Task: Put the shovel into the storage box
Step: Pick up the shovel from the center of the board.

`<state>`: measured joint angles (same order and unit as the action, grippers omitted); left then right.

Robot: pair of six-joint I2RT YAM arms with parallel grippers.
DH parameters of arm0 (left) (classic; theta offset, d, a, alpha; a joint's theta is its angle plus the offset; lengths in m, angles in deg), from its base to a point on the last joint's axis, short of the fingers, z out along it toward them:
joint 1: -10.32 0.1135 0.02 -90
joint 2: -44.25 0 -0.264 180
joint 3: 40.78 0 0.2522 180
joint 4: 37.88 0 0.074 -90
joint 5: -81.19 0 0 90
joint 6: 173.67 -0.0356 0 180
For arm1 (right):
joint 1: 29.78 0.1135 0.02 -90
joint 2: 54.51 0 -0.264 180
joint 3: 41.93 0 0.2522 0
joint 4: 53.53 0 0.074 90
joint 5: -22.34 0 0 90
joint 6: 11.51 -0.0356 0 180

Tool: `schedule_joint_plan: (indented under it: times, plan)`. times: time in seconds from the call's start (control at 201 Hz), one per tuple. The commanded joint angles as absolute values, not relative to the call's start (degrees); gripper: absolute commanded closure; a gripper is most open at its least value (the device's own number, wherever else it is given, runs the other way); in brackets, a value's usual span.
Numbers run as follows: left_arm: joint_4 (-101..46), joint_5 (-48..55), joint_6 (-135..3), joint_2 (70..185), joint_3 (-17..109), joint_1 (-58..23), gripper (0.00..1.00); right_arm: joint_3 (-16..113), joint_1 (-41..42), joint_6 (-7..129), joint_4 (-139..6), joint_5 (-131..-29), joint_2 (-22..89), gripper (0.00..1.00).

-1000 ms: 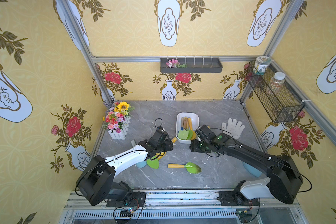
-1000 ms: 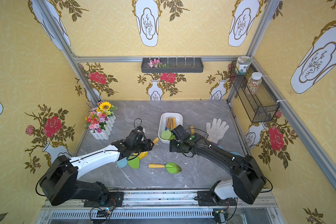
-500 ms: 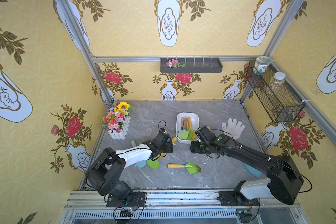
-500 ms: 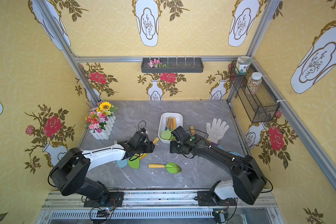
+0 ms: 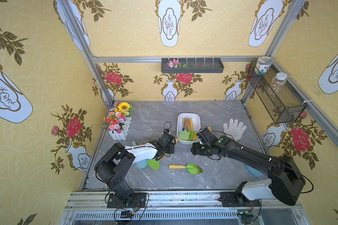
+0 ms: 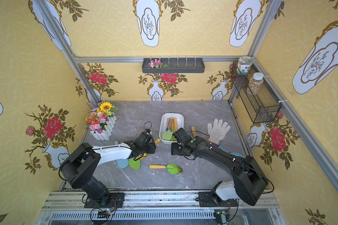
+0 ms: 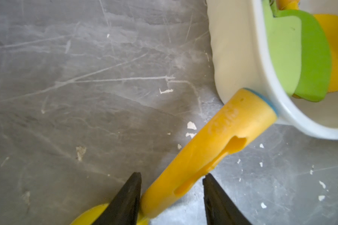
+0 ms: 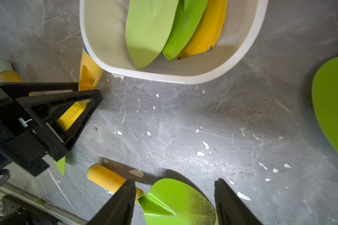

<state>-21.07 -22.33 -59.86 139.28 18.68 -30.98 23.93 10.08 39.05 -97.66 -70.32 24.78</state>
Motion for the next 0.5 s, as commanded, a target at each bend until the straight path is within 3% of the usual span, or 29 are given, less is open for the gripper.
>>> schedule_joint_plan:
  times: [0.0,0.234,0.498]
  plan:
    - [-21.8,-23.5,-60.9,140.5,19.1,-31.4,0.48,23.6,10.1,38.6,-96.3,-70.1,24.4,0.33]
    - [-21.3,-27.1,-61.5,142.4,19.7,-32.8,0.5,23.0,10.1,38.3,-95.9,-70.2,24.3,0.33]
    - [-20.1,-30.4,-61.4,143.9,20.7,-34.2,0.6,22.6,10.1,38.1,-95.7,-70.1,24.1,0.33]
